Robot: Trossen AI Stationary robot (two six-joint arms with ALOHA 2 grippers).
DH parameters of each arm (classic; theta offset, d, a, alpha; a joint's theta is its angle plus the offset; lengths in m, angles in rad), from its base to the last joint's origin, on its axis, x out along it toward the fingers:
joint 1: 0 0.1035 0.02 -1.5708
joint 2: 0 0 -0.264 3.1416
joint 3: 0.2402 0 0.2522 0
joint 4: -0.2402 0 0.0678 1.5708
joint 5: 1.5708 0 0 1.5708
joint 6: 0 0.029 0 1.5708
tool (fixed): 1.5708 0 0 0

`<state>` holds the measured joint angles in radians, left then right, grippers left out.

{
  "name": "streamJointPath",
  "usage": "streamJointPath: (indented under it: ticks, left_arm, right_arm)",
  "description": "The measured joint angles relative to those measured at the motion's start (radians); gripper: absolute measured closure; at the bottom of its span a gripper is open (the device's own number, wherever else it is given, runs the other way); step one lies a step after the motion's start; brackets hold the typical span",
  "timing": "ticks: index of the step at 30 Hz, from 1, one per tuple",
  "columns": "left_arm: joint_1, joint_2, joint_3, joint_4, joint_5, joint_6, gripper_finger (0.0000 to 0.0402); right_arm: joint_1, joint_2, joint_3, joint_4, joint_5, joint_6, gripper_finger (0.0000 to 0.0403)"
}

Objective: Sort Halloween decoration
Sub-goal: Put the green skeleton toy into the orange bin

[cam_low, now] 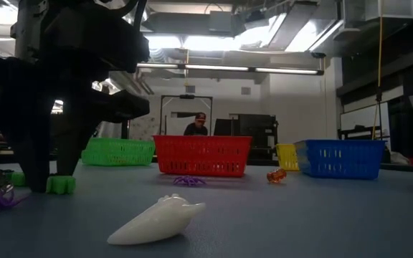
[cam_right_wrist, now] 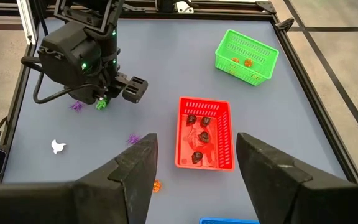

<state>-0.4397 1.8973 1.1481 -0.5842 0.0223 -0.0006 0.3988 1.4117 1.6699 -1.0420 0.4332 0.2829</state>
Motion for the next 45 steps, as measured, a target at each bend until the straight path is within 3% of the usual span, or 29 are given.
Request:
streamJointPath:
  ticks: [19,26,29,37,45]
  left_arm:
    - [0.001,0.0,0.0,-0.002,0.018,-0.073,0.0363]
    - [0.001,0.007,0.038,0.007,-0.007,-0.08,0.0364]
    - [0.003,0.005,0.058,0.017,-0.055,-0.099,0.0364]
    - [0.031,0.005,0.105,0.104,-0.192,-0.129,0.0364]
    - [0.069,0.003,0.114,0.343,-0.427,-0.123,0.0364]
  right_arm:
    - [0.0,0.0,0.0,-0.003,0.0,0.0,0.0185]
    - [0.001,-0.053,-0.001,-0.134,-0.084,0.0,0.0185]
    - [0.027,-0.076,-0.019,-0.179,-0.063,0.001,0.0185]
    - [0.138,-0.168,-0.278,-0.123,0.102,0.124,0.0185]
    - [0.164,-0.198,-0.616,0.325,0.125,0.346,0.0185]
